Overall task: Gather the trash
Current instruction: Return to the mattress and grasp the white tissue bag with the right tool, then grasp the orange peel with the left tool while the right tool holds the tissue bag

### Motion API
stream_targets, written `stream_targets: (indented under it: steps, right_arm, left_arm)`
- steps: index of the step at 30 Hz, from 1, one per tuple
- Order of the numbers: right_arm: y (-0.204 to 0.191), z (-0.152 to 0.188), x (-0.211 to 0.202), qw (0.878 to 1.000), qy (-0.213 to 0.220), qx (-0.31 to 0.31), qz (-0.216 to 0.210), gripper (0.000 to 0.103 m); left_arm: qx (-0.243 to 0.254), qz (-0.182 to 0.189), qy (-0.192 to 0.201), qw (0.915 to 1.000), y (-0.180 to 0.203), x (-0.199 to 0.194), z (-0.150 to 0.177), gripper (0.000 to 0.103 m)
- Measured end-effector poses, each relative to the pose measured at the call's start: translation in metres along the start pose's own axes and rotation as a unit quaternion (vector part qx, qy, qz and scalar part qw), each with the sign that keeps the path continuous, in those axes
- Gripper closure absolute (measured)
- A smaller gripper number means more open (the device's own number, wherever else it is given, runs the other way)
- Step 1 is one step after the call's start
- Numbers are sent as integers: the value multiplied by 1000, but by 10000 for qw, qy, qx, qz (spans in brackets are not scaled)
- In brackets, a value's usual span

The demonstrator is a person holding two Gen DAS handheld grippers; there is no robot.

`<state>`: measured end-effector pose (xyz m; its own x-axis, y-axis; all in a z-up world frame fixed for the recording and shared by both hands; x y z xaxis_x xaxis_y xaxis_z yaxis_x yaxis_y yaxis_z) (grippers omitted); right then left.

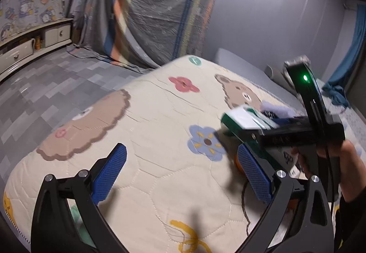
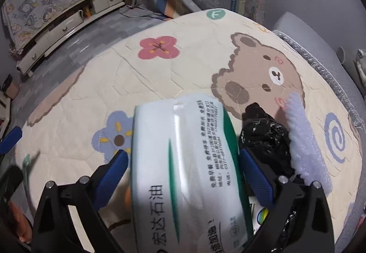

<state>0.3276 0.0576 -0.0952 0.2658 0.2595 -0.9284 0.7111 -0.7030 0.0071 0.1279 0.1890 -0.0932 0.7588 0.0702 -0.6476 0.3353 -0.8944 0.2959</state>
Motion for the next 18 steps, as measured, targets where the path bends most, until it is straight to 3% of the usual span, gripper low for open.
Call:
stream_targets:
  steps: [3, 5, 12, 18]
  right_arm:
    - [4, 4, -7, 9996, 95, 111, -260, 57]
    - [6, 8, -22, 9985, 241, 139, -482, 86]
    - [41, 47, -103, 9872, 1106, 403, -1077, 89]
    - [95, 122, -180, 9638, 1963, 1006, -1498, 89]
  left_arm:
    - [118, 41, -78, 9999, 8, 2, 3, 10]
    - [243, 89, -102, 9996, 16, 2, 5, 10]
    - [975, 471, -243, 9938, 70, 2, 12, 10]
    - [1888, 909, -485, 9766, 132, 8, 32, 10]
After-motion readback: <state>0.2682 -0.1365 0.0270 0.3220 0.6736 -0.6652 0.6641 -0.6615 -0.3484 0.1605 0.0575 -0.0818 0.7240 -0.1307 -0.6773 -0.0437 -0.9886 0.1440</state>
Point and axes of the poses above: each gripper's, at about its wrist camera, not at the fingertips, and x roughly the way its jaws point, y to its right, z to its underside, the point moved 1 cm from there along x, roughly the way its jaws point, and after that the axes turned 6 degrees about -y, right-handed, at the moved point
